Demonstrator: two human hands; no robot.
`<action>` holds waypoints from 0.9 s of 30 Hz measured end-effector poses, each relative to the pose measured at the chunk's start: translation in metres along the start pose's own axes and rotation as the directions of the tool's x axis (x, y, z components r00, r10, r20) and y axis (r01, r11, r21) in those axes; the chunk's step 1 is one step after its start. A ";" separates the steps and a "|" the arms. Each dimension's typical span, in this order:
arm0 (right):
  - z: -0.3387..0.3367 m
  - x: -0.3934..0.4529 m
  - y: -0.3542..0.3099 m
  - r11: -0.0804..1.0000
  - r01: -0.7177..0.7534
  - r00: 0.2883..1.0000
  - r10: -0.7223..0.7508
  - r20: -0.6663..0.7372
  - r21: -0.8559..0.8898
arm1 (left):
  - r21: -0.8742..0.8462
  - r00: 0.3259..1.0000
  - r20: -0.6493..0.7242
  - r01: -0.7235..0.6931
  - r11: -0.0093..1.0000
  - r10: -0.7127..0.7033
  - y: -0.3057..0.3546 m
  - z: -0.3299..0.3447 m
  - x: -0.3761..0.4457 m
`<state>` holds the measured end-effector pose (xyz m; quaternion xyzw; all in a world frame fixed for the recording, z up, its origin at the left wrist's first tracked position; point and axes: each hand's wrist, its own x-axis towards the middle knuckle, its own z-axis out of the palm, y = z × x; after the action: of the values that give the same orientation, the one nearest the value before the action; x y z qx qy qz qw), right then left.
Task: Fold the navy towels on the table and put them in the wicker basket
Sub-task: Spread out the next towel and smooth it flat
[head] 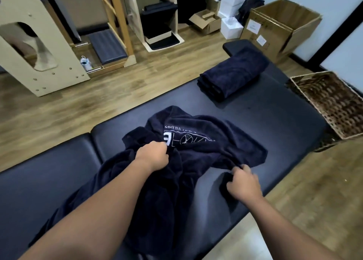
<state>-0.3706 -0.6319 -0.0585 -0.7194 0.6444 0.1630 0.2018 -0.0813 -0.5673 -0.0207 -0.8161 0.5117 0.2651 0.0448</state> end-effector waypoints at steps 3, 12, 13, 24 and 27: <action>0.010 -0.016 -0.015 0.996 0.061 0.995 -0.066 -0.081 -0.070 | 0.113 0.990 -0.112 -0.076 0.991 0.089 -0.005 0.004 -0.009; 0.030 -0.061 -0.115 0.785 0.612 0.789 -0.614 0.006 -0.096 | 0.175 0.999 0.015 -0.035 0.984 0.033 -0.072 0.013 -0.082; 0.033 -0.066 -0.124 0.772 0.623 0.781 -0.624 0.034 -0.123 | 0.170 0.999 0.001 -0.054 0.984 0.055 -0.078 0.012 -0.091; 0.027 -0.116 -0.159 0.240 0.931 0.360 -0.738 0.571 -0.276 | -0.188 0.913 0.388 0.215 0.958 -0.129 -0.110 0.013 -0.194; 0.033 -0.127 -0.158 0.152 0.975 0.223 -0.612 0.759 -0.164 | -0.131 0.857 0.450 0.341 0.931 -0.250 -0.102 0.026 -0.217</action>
<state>-0.2279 -0.4918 -0.0113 -0.8928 -0.0561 0.4128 0.1713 -0.0765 -0.3337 0.0404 -0.8075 0.3270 0.4782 0.1108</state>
